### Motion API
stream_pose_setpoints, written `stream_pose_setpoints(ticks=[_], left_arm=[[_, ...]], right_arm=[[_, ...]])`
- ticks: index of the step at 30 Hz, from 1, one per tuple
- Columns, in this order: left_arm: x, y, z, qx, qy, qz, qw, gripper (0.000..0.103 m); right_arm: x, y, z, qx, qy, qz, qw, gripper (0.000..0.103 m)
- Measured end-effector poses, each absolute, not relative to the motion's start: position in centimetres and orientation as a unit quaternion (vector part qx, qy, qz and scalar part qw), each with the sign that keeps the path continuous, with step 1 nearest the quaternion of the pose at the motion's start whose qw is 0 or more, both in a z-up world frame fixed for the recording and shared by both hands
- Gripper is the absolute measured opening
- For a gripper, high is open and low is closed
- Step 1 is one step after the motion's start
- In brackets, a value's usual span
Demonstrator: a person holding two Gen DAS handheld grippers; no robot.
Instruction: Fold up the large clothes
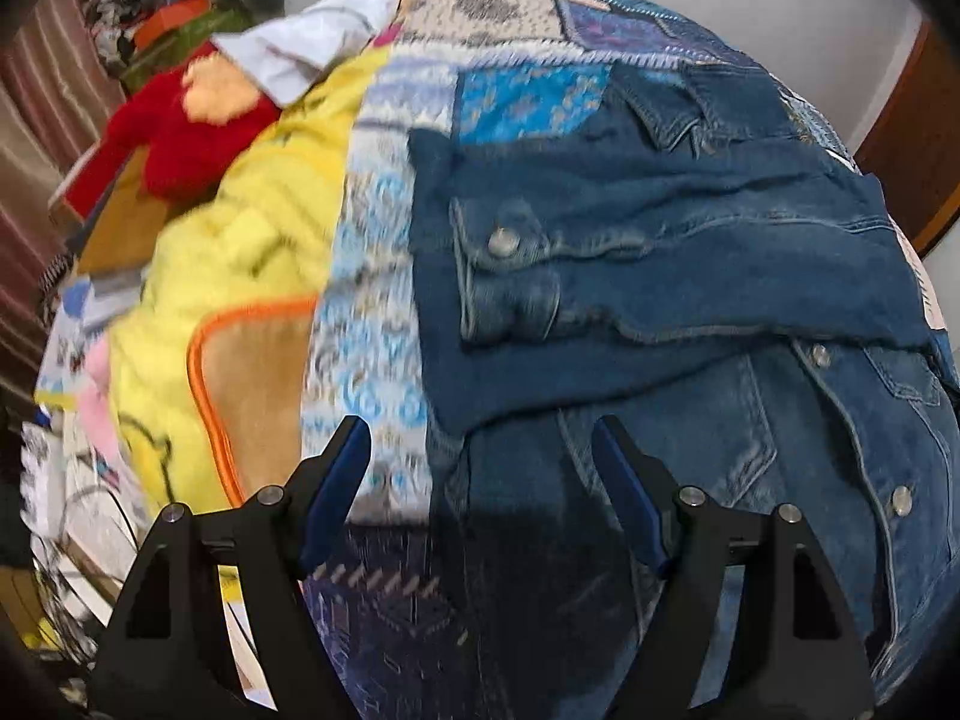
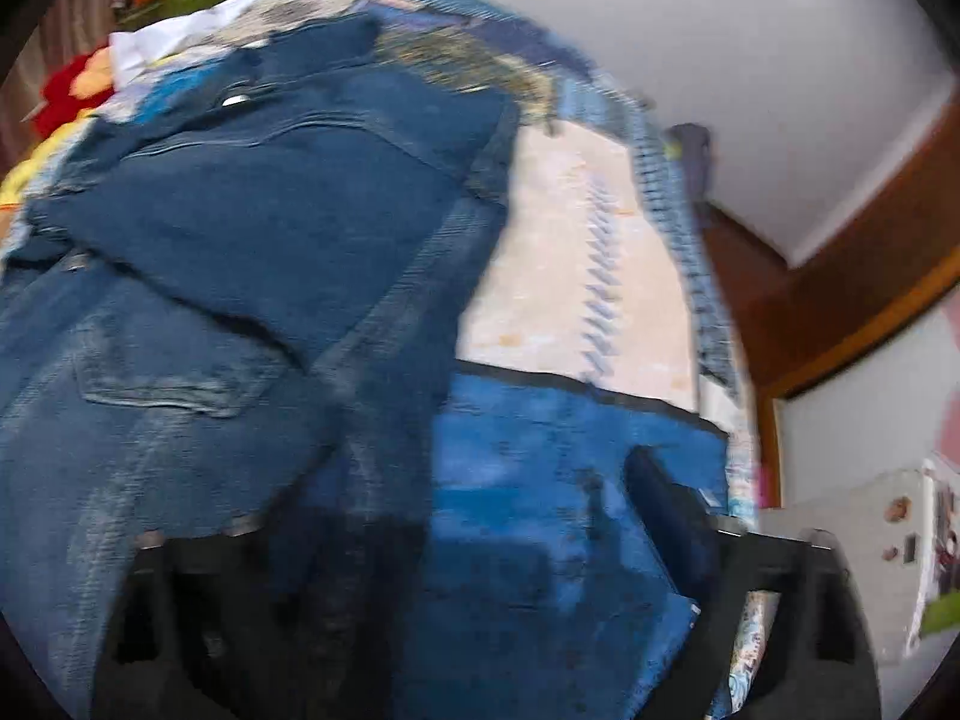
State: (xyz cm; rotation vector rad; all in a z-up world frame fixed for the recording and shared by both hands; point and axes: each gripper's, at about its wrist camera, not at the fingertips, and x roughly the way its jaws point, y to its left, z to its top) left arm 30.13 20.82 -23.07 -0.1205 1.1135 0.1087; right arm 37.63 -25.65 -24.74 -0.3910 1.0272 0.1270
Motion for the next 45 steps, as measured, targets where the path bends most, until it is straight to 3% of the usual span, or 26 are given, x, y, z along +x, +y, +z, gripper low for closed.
stream_pose_setpoints(ticks=[6, 16, 18, 22, 27, 29, 30, 31, 33, 34, 36, 38, 45], left_arm=[[27.8, 22.6, -23.0, -0.089, 0.536, 0.064, 0.837, 0.076], [22.8, 22.6, -25.0, -0.176, 0.560, 0.037, 0.809, 0.076], [22.2, 22.5, -26.1, -0.190, 0.570, 0.032, 0.799, 0.076], [20.8, 22.5, -28.3, -0.231, 0.594, 0.019, 0.770, 0.076], [19.7, 21.9, -30.1, -0.286, 0.609, -0.015, 0.740, 0.076], [19.7, 21.1, -30.2, -0.285, 0.610, -0.025, 0.739, 0.075], [19.7, 20.6, -30.1, -0.281, 0.608, -0.029, 0.742, 0.072], [19.7, 20.2, -29.9, -0.278, 0.606, -0.035, 0.744, 0.062], [20.0, 19.4, -29.4, -0.271, 0.606, -0.040, 0.747, 0.055], [20.1, 19.1, -29.1, -0.262, 0.604, -0.040, 0.752, 0.041], [20.6, 18.4, -28.2, -0.242, 0.602, -0.038, 0.760, 0.024], [21.2, 17.9, -26.5, -0.228, 0.587, -0.043, 0.776, 0.023], [24.7, 16.9, -17.7, -0.194, 0.492, -0.060, 0.846, 0.022]], right_arm=[[37.9, -28.4, -23.7, -0.088, 0.533, 0.081, 0.838, 0.095], [32.8, -29.3, -19.8, 0.058, 0.511, 0.136, 0.847, 0.094], [31.8, -29.2, -20.1, 0.072, 0.513, 0.141, 0.843, 0.091], [30.4, -28.9, -21.6, 0.088, 0.539, 0.152, 0.824, 0.069], [29.0, -27.7, -22.1, 0.097, 0.525, 0.186, 0.825, 0.068], [28.9, -26.7, -21.9, 0.086, 0.523, 0.193, 0.826, 0.058], [29.0, -26.2, -21.8, 0.076, 0.524, 0.192, 0.826, 0.056], [29.1, -25.9, -21.7, 0.074, 0.526, 0.194, 0.825, 0.050], [29.6, -25.8, -21.6, 0.085, 0.532, 0.202, 0.818, 0.043], [29.9, -25.8, -21.6, 0.093, 0.536, 0.205, 0.814, 0.036], [30.6, -26.0, -21.6, 0.108, 0.545, 0.211, 0.804, 0.029], [31.2, -26.0, -21.3, 0.114, 0.549, 0.226, 0.797, 0.022], [33.9, -24.9, -17.8, 0.112, 0.505, 0.256, 0.816, 0.018]])
